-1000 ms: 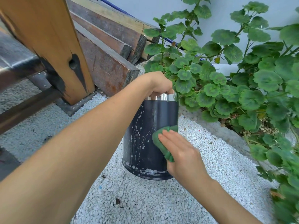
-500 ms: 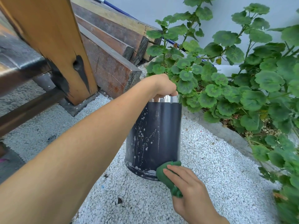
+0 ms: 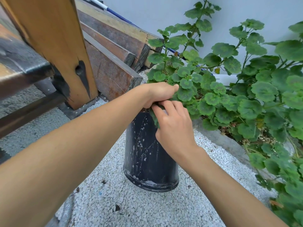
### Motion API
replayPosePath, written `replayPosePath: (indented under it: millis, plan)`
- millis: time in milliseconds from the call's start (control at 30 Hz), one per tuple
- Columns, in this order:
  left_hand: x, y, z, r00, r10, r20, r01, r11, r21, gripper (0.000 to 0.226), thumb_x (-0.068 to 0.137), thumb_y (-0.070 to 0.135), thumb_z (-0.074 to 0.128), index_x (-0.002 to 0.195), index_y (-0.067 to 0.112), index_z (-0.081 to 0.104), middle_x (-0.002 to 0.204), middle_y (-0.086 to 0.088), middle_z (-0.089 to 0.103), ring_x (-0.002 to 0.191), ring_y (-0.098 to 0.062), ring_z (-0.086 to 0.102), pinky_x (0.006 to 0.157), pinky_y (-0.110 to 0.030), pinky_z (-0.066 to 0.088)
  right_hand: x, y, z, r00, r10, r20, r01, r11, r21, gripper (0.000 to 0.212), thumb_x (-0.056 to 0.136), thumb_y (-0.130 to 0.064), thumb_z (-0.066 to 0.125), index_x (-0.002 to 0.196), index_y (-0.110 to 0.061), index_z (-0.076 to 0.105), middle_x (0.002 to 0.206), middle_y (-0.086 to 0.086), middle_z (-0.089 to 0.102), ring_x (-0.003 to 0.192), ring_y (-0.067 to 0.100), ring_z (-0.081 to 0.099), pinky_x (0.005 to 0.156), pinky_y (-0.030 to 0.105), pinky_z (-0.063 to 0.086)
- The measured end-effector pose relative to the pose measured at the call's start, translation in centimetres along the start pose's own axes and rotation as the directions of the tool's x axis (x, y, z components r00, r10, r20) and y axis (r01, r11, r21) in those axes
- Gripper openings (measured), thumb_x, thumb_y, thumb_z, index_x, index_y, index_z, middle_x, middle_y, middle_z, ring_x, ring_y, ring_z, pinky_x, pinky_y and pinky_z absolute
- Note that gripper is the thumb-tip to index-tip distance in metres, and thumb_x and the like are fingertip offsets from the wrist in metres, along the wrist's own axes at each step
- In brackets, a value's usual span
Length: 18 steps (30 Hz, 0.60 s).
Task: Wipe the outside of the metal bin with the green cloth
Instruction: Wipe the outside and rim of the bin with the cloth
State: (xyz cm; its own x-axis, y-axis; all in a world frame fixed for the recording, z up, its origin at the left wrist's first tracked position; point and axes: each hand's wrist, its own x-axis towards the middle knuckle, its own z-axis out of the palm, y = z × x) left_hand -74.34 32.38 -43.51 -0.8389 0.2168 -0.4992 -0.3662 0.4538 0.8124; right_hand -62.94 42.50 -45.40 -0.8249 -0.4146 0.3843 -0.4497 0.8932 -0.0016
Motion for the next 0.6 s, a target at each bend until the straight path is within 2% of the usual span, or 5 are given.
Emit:
replayPosePath:
  millis: [100,133,200,333,600]
  plan:
    - [-0.2,-0.7,-0.8,0.999,0.022,0.028,-0.022,1.000,-0.019,0.054,0.105,0.056,0.039,0.097,0.009,0.065,0.109,-0.007,0.071,0.099,-0.022,0.069,0.089,-0.034,0.054,0.3,-0.1,0.1,0.999,0.039,0.034,-0.037,0.998,-0.049,0.050,0.061,0.000,0.061,0.109,-0.011,0.068,0.108,0.008,0.063,0.094,0.035,0.053,0.074,0.041,0.043]
    - [-0.3,-0.8,-1.0,0.998,0.028,0.054,-0.026,0.999,-0.029,0.055,0.105,0.056,0.039,0.094,0.009,0.065,0.110,-0.009,0.072,0.096,-0.023,0.068,0.093,-0.037,0.054,0.4,-0.3,0.1,0.998,0.046,0.041,-0.043,0.997,-0.056,0.049,0.060,0.000,0.061,0.108,-0.011,0.068,0.108,0.008,0.063,0.094,0.035,0.053,0.073,0.041,0.043]
    - [-0.6,-1.0,-1.2,0.993,0.031,0.117,-0.026,0.999,-0.046,0.057,0.105,0.057,0.038,0.096,0.008,0.067,0.108,-0.013,0.070,0.092,-0.025,0.064,0.096,-0.042,0.053,0.5,-0.6,0.0,0.998,0.050,0.049,-0.047,0.997,-0.063,0.047,0.058,-0.001,0.062,0.103,-0.011,0.068,0.107,0.008,0.063,0.093,0.035,0.053,0.071,0.042,0.043]
    - [-1.4,-0.7,-1.2,0.989,0.009,0.149,-0.013,1.000,0.025,0.067,0.105,0.059,0.036,0.115,0.002,0.068,0.108,-0.014,0.067,0.088,-0.024,0.062,0.078,-0.035,0.050,-0.4,-0.9,-0.1,0.998,0.041,0.048,-0.038,0.996,-0.076,0.051,0.061,0.002,0.064,0.111,-0.009,0.068,0.109,0.009,0.064,0.094,0.035,0.055,0.070,0.042,0.043]
    - [-1.5,-0.4,-1.0,0.986,0.013,0.168,-0.032,0.994,0.106,0.071,0.107,0.058,0.028,0.109,0.004,0.074,0.104,-0.012,0.072,0.085,-0.023,0.061,0.075,-0.035,0.048,-4.4,-2.3,1.1,0.973,0.045,0.227,-0.030,0.997,-0.067,0.062,0.061,-0.002,0.071,0.122,-0.008,0.067,0.113,0.009,0.064,0.089,0.033,0.055,0.066,0.041,0.045]
